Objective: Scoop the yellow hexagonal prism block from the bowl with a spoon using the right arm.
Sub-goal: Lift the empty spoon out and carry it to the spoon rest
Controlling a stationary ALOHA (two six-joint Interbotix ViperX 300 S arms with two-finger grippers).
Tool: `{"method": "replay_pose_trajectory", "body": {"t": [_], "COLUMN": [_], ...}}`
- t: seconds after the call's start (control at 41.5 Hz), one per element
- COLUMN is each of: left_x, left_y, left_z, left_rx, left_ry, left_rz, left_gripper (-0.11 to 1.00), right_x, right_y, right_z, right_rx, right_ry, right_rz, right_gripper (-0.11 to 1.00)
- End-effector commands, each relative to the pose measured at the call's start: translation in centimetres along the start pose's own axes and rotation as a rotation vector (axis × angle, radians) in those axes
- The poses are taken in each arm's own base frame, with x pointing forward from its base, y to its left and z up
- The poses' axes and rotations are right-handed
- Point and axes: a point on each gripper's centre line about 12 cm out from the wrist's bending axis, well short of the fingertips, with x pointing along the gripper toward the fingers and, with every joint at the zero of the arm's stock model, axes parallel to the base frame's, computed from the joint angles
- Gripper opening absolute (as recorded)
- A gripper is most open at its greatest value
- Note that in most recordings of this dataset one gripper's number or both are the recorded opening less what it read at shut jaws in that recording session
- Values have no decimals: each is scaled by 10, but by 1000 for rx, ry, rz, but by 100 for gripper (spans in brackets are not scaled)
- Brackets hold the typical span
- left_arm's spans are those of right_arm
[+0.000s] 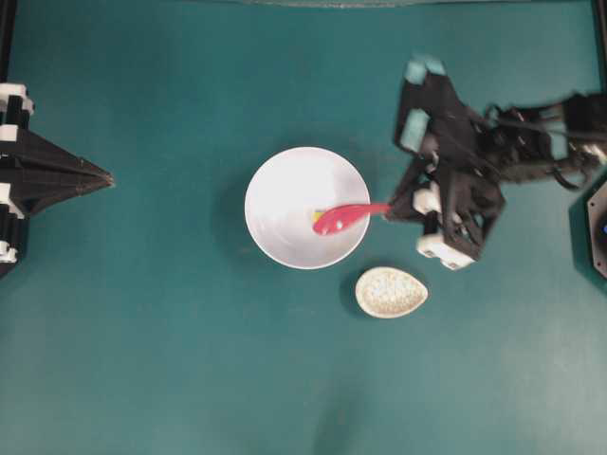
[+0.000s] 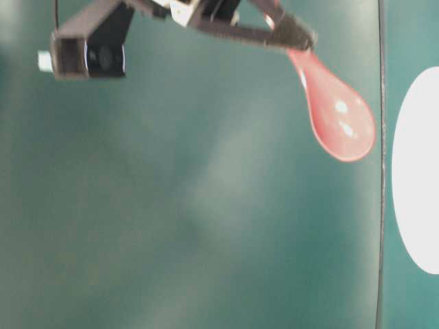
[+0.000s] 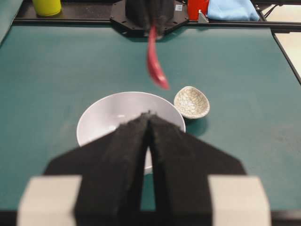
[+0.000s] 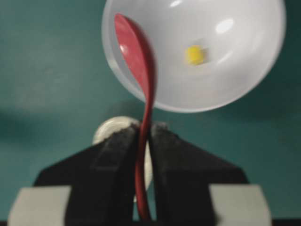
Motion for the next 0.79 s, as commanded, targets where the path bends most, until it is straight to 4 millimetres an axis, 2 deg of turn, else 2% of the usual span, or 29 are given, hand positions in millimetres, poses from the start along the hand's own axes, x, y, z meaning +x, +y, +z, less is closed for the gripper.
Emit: {"method": "replay_pose_trajectory", "body": {"t": [0.0, 0.241, 0.481, 0.578, 0.77], "left_x": [2, 2, 2, 2, 3], "left_y": [0, 0, 0, 0, 0], "left_z": [10, 10, 8, 8, 8], "left_rx": [6, 6, 8, 8, 8], "left_ry": [-21, -20, -6, -5, -5], "left_rz": [1, 1, 2, 2, 2], "left_gripper": [2, 2, 2, 2, 2], "right_x": [-10, 7, 28, 34, 44], "right_y": [12, 24, 27, 26, 23], "right_z": [-4, -46, -91, -103, -114], "right_rx": [9, 63, 123, 153, 185], "right_ry": [-59, -55, -42, -36, -8], "right_rz": [40, 87, 114, 117, 99], "right_gripper": [10, 10, 10, 10, 10]}}
